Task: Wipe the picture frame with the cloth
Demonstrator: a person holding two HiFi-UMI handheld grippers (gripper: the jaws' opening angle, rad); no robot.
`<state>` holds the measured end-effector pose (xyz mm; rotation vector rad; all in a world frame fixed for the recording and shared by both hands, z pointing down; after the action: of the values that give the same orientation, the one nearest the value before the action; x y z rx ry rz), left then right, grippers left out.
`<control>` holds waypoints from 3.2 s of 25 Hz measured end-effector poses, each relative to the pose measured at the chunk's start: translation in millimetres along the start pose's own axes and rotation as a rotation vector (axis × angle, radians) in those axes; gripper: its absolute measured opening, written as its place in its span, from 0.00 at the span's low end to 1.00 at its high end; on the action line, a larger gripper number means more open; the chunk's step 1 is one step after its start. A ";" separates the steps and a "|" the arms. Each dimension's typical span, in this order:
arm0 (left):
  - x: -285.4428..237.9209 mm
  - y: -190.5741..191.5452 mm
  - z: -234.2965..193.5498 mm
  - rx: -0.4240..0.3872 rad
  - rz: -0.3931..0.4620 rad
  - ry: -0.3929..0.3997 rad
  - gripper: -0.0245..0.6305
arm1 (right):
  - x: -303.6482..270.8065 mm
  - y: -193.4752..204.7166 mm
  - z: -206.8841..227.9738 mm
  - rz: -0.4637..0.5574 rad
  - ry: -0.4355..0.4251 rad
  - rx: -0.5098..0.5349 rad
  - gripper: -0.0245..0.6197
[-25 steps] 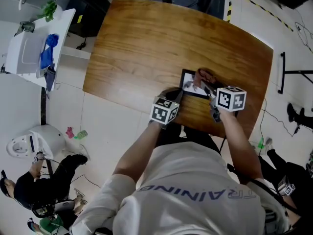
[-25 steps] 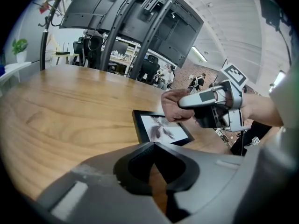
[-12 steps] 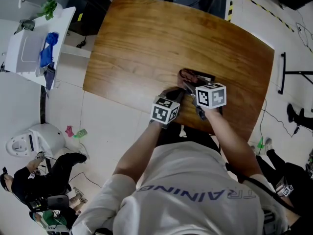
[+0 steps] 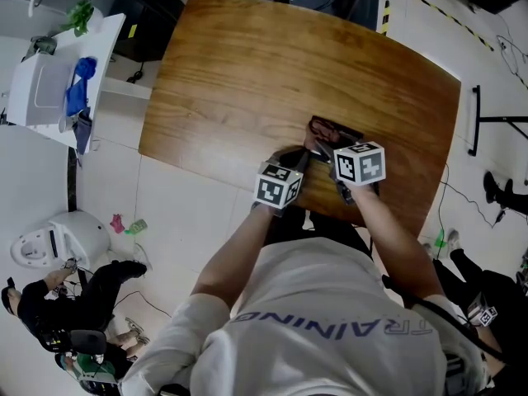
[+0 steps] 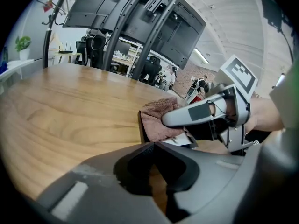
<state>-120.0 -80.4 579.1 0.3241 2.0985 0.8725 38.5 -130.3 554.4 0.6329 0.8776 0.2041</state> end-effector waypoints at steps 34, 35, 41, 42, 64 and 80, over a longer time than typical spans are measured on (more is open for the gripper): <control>-12.7 -55.2 -24.0 -0.158 0.007 0.066 0.04 | 64.2 18.3 14.7 0.064 0.039 -0.077 0.24; -18.2 -59.8 -26.1 -0.184 -0.009 0.076 0.04 | 59.9 21.2 11.1 0.059 0.034 -0.082 0.24; -40.5 -69.5 -30.5 -0.242 -0.090 0.146 0.04 | 55.9 31.9 11.2 0.050 0.043 -0.112 0.24; -42.3 -69.3 -30.7 -0.244 -0.098 0.153 0.04 | 56.5 32.2 11.9 0.051 0.044 -0.113 0.24; -48.2 -74.0 -37.8 -0.135 -0.145 0.200 0.05 | -4.8 45.0 -29.3 -0.019 -0.113 -0.235 0.24; -47.9 -70.5 -39.0 -0.135 -0.131 0.192 0.05 | 55.5 70.3 25.3 0.074 -0.011 -0.411 0.24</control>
<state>-115.1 -174.0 575.9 0.0324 2.1945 0.9932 99.2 -61.9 571.8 0.2825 0.7718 0.4350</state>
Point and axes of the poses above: the fingertips, and each gripper's own axes: x backward along the fingers, z to its right, y out of its underside, the point moved 10 cm from there along x, backward along the fingers, and after that the axes turned 5 degrees about z, right-handed, at the moved point
